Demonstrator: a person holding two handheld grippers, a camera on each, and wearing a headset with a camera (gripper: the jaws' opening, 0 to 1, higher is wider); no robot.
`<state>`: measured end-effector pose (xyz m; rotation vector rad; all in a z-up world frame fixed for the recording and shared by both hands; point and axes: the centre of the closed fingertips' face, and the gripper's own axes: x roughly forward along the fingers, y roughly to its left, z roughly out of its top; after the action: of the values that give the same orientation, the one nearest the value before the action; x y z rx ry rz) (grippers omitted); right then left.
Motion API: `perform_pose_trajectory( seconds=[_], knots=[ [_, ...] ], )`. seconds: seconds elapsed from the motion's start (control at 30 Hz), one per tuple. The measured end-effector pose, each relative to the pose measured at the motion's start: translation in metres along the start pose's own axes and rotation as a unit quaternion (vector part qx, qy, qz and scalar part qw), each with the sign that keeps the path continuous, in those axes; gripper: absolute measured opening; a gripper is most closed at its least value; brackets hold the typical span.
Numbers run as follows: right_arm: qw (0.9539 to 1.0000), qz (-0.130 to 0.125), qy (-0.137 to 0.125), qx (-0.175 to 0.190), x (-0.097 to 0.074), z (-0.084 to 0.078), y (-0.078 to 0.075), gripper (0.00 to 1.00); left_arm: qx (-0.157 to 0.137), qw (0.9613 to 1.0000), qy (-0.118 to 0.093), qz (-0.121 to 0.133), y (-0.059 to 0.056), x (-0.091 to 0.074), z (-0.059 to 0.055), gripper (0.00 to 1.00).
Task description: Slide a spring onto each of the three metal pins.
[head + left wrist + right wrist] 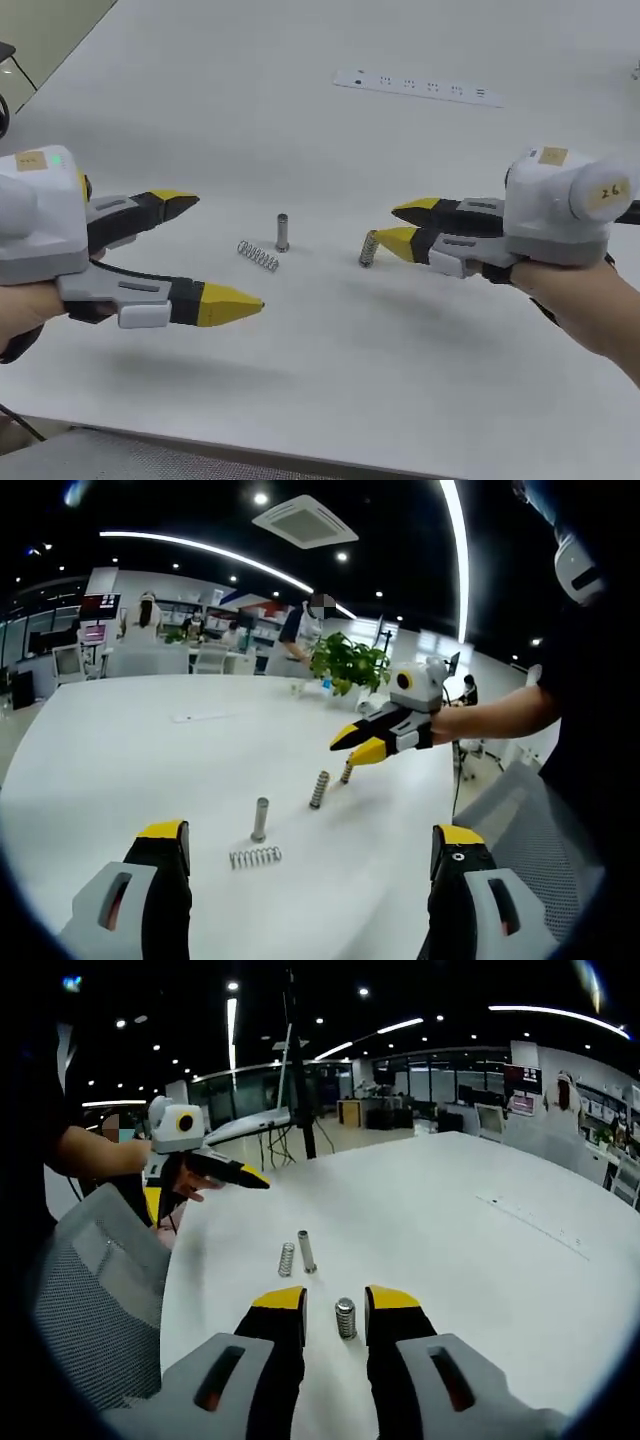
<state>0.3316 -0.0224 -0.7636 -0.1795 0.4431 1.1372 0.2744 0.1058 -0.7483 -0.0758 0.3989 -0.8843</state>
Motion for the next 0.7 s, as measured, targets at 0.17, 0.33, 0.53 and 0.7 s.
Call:
perform_pose_trajectory(
  seconds=[0.17, 0.33, 0.53, 0.7],
  knots=[
    [0.9998, 0.001, -0.007, 0.017, -0.005, -0.002, 0.005, 0.21, 0.001, 1.0000, 0.000, -0.001, -0.001, -0.001, 0.000, 0.98],
    [0.9994, 0.005, -0.014, 0.033, -0.011, -0.003, 0.015, 0.21, 0.000, 1.0000, -0.001, 0.001, 0.000, -0.003, 0.000, 0.98],
    [0.9992, 0.016, 0.000, 0.037, -0.012, -0.020, 0.025, 0.21, 0.001, 1.0000, 0.000, -0.001, -0.002, -0.004, 0.000, 0.98],
    [0.9988, 0.021, 0.013, 0.042, -0.012, -0.032, 0.031, 0.20, 0.000, 1.0000, 0.000, -0.001, -0.001, -0.005, 0.000, 0.98]
  ],
)
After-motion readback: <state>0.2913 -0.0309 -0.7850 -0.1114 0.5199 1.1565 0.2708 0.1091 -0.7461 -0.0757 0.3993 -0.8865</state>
